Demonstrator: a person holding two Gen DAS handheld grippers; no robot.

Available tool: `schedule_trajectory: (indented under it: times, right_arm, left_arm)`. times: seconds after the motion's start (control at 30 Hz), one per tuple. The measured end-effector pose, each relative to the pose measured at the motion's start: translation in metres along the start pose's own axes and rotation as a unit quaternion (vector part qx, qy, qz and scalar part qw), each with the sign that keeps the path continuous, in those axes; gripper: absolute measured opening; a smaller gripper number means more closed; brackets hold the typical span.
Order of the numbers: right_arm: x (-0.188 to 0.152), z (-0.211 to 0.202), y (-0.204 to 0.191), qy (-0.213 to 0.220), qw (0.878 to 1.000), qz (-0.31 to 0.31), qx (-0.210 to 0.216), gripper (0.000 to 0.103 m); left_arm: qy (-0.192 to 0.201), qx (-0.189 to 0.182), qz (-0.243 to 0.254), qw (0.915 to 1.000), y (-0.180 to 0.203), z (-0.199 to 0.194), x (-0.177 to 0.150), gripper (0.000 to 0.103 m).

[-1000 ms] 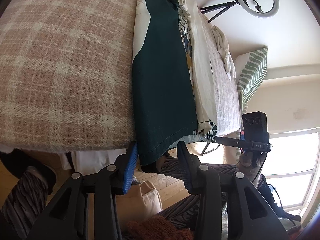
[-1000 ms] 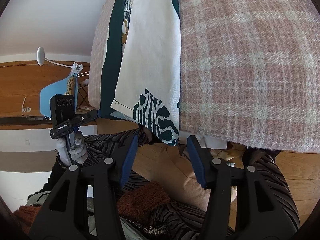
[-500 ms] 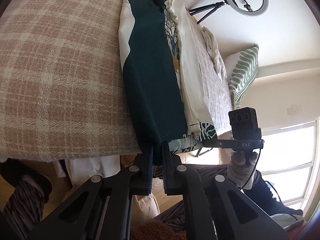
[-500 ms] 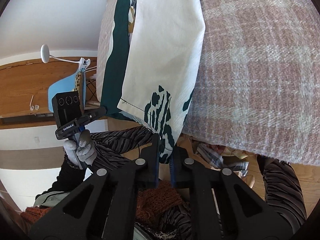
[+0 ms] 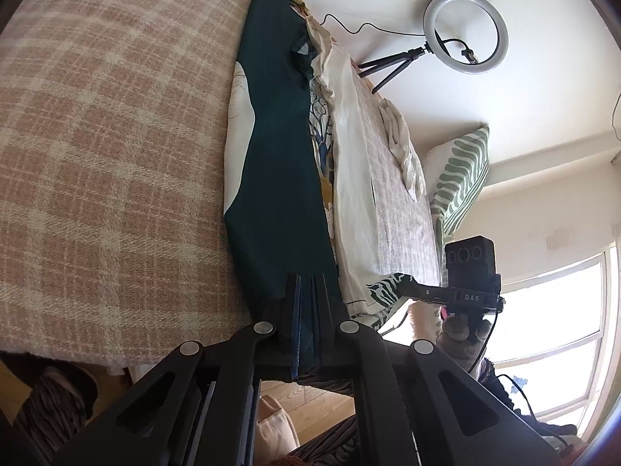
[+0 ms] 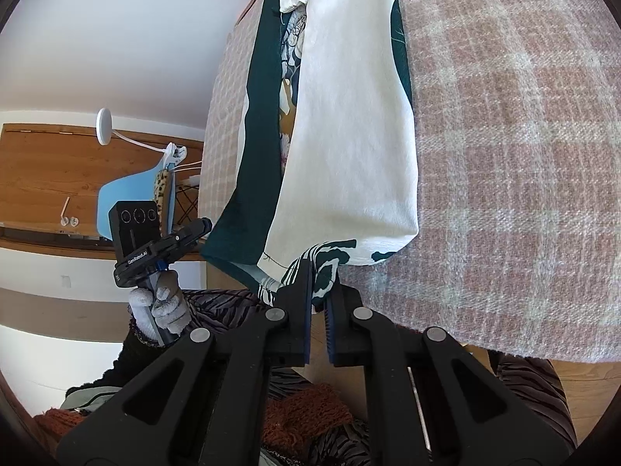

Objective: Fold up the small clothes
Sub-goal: 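Lift the hem with both tools and fold it over toward the collar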

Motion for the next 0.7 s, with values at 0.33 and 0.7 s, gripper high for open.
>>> schedule_trajectory:
  times: [0.33,0.7]
  right_arm:
    - [0.033,-0.005,0.001,0.032,0.999,0.004,-0.013,0.007]
    - [0.055,0.007,0.016,0.043,0.998,0.02,-0.027,0.007]
  left_arm:
    - [0.016,0.05,0.09,0.9945,0.024,-0.005,0.002,0.005]
    - [-0.051,0.14,0.349,0.925,0.074,0.032,-0.07,0.032]
Point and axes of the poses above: each gripper's, at about its wrist camera, not at the fingertips, and z roughly the way its jaws point, y to its right, x to its top, the point moved 2 cm from there along z, roughly the way its jaws point, and after that the axes turned 10 degrees about -z, right-handed, at the moved point
